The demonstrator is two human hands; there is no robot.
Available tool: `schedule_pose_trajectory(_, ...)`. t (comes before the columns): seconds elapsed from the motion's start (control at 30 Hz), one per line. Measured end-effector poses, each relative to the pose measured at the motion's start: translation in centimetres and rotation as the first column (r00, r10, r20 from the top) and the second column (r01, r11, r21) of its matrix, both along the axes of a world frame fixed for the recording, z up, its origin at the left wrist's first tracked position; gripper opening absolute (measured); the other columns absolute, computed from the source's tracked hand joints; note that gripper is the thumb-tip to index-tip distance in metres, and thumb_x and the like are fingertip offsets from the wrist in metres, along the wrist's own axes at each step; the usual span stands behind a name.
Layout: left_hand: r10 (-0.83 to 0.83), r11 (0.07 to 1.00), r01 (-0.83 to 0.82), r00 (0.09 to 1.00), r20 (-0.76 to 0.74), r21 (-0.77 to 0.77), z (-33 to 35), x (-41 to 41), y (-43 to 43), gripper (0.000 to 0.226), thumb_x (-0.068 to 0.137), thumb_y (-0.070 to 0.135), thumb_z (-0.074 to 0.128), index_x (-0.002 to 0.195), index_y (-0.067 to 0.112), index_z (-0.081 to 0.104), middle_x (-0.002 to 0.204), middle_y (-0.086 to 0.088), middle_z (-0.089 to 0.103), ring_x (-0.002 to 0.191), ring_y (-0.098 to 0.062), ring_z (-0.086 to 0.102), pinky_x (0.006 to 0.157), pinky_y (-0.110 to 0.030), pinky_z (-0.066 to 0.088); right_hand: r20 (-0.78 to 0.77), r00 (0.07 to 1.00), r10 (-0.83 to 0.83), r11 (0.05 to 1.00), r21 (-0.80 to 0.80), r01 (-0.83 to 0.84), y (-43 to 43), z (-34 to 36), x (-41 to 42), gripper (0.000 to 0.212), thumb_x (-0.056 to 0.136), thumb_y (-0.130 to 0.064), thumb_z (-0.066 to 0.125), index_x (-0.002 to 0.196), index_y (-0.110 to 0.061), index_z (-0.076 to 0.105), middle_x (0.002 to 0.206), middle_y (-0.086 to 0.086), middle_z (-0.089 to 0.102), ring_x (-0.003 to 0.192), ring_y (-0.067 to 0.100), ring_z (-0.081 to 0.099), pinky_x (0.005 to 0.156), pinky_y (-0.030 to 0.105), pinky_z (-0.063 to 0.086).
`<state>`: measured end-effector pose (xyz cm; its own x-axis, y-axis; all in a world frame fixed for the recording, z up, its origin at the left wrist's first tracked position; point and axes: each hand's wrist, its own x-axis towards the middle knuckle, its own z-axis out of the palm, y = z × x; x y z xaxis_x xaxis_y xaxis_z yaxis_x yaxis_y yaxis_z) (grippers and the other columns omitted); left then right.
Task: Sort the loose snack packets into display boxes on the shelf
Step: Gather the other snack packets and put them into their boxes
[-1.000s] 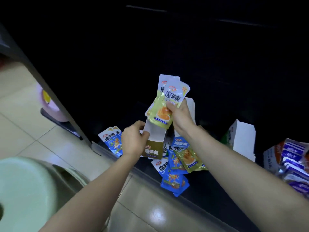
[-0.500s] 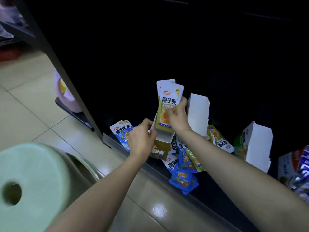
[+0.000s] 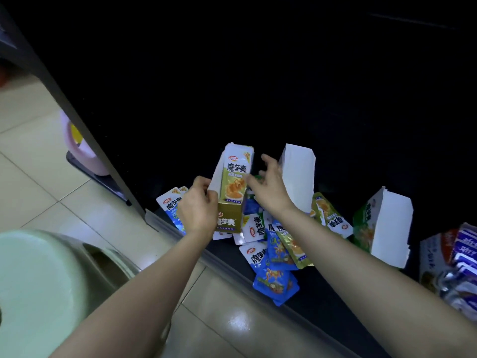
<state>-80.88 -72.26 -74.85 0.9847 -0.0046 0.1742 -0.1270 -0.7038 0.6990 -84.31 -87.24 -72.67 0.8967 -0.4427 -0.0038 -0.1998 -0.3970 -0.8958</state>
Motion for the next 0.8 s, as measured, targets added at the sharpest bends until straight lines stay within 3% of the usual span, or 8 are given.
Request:
schedule_pose_trajectory(0.1,0.072,0.997,-0.072,0.997,0.01,-0.019,-0.4,1.7,-0.7,0.018,0.092,0.013,0.049,0.106,0.016,0.061,0.089,-0.006,0.07,0.077,-0.029,0.062,0.059,-0.034,0.039,-0.201,0.97,0.136,0.979,0.175,-0.101,0.3,0.4,-0.2,0.078,0.09,-0.043,0.065,0.149,-0.02,0.02,0.14,0.005,0.04,0.122,0.023,0.051,0.095,0.047,0.052)
schedule_pose_trajectory(0.2,0.082,0.996,-0.082,0.996,0.027,-0.023,-1.1,3.4,-1.1,0.018,0.094,0.014,0.05,0.108,0.016,0.062,0.095,-0.005,0.071,0.08,-0.03,0.063,0.058,-0.032,0.035,-0.271,0.938,0.216,0.905,0.417,-0.088,1.1,0.7,0.4,0.059,0.096,-0.031,0.059,0.144,-0.016,0.028,0.128,0.001,0.051,0.101,0.02,0.062,0.08,0.036,0.059)
schedule_pose_trajectory(0.33,0.006,0.999,-0.006,1.0,0.013,-0.037,-2.4,5.5,-1.3,0.021,0.097,0.017,0.049,0.112,0.019,0.064,0.1,-0.001,0.073,0.084,-0.026,0.065,0.059,-0.035,0.044,-0.222,0.971,0.09,0.926,0.379,0.001,1.6,-0.7,3.6,0.04,0.098,-0.009,0.053,0.138,-0.01,0.045,0.125,0.013,0.06,0.108,0.032,0.064,0.087,0.041,0.057)
schedule_pose_trajectory(0.4,0.0,0.997,0.0,1.0,0.003,-0.078,-2.6,6.6,-1.4,0.023,0.099,0.019,0.049,0.115,0.021,0.065,0.102,0.0,0.073,0.085,-0.023,0.065,0.06,-0.033,0.045,-0.215,0.975,0.06,0.941,0.337,0.016,1.9,-1.7,5.3,0.038,0.098,-0.006,0.052,0.136,-0.007,0.05,0.116,0.014,0.063,0.106,0.035,0.064,0.088,0.047,0.056)
schedule_pose_trajectory(0.47,-0.024,0.99,0.022,1.0,-0.016,-0.138,-2.8,7.8,-1.5,0.025,0.1,0.021,0.05,0.12,0.021,0.064,0.107,0.001,0.072,0.091,-0.02,0.066,0.062,-0.03,0.043,-0.196,0.98,0.037,0.965,0.262,0.016,2.0,-2.8,6.8,0.04,0.098,-0.008,0.052,0.137,-0.009,0.05,0.12,0.015,0.064,0.106,0.035,0.064,0.09,0.051,0.054)
schedule_pose_trajectory(0.63,-0.208,0.938,0.167,0.972,-0.109,-0.302,-4.6,10.2,-1.5,0.034,0.101,0.013,0.047,0.132,0.02,0.058,0.117,0.004,0.066,0.106,-0.016,0.062,0.085,-0.031,0.051,-0.122,0.993,0.003,0.976,0.216,0.024,1.5,-5.6,8.8,0.043,0.097,0.001,0.047,0.138,-0.013,0.05,0.127,0.013,0.062,0.114,0.032,0.06,0.093,0.052,0.051)
schedule_pose_trajectory(0.7,-0.294,0.911,0.233,0.946,-0.138,-0.341,-5.2,10.4,-1.5,0.039,0.102,0.01,0.043,0.138,0.02,0.053,0.125,0.003,0.062,0.112,-0.014,0.059,0.087,-0.025,0.049,-0.099,0.994,0.04,0.968,0.252,-0.014,1.2,-6.4,8.8,0.047,0.097,0.003,0.044,0.14,-0.014,0.047,0.13,0.012,0.061,0.117,0.03,0.058,0.096,0.049,0.05)
schedule_pose_trajectory(0.8,-0.392,0.871,0.302,0.903,-0.177,-0.388,-6.4,9.9,-1.0,0.043,0.102,0.014,0.044,0.144,0.022,0.044,0.13,0.005,0.056,0.117,-0.011,0.056,0.092,-0.021,0.048,-0.11,0.989,0.096,0.947,0.316,-0.056,0.8,-6.6,8.1,0.053,0.098,0.005,0.043,0.147,-0.012,0.035,0.139,0.011,0.053,0.124,0.026,0.052,0.094,0.033,0.048)
